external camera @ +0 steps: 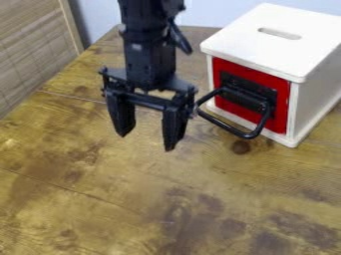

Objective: Close the drawer

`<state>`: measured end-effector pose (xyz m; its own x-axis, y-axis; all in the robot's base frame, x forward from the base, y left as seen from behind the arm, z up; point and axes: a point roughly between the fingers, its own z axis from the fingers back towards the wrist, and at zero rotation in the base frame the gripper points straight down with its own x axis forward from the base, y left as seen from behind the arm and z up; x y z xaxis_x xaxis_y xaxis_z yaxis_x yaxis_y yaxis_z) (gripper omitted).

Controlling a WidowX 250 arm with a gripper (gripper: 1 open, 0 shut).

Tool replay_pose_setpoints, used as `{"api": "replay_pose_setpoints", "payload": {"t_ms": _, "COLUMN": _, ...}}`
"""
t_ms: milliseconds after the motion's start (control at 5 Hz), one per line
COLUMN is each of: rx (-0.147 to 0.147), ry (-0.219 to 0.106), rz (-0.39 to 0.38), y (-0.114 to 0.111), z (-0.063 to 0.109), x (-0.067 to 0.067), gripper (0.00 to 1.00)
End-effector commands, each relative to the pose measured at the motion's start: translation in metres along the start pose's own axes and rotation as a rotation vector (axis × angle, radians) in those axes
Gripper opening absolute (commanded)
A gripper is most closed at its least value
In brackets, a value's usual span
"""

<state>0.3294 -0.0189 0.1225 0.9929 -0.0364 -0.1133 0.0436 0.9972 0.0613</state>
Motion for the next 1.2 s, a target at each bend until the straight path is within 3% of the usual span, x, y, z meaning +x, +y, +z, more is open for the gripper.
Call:
{"api": "replay_pose_setpoints", "payload": {"t_ms": 0, "rx": 0.048, "ry": -0.130, "rz": 0.002, "y": 0.022, "z": 0.020, "x": -0.003, "gripper": 1.00}}
{"api": "replay_pose_setpoints", "payload": {"t_ms": 200, "rx": 0.072, "ry": -0.154, "rz": 0.060, "y": 0.028, "z": 0.031, "x": -0.007, "gripper": 1.00}}
{"api": "replay_pose_setpoints", "payload": {"t_ms": 600, "rx": 0.102, "ry": -0.194, "rz": 0.069, "y": 0.022, "z": 0.038, "x": -0.009, "gripper": 1.00}}
{"api": "replay_pose_setpoints", "payload": {"t_ms": 1000, "rx": 0.112, "ry": -0.202, "rz": -0.023, "y": 0.011, "z": 0.034, "x": 0.008, "gripper": 1.00}}
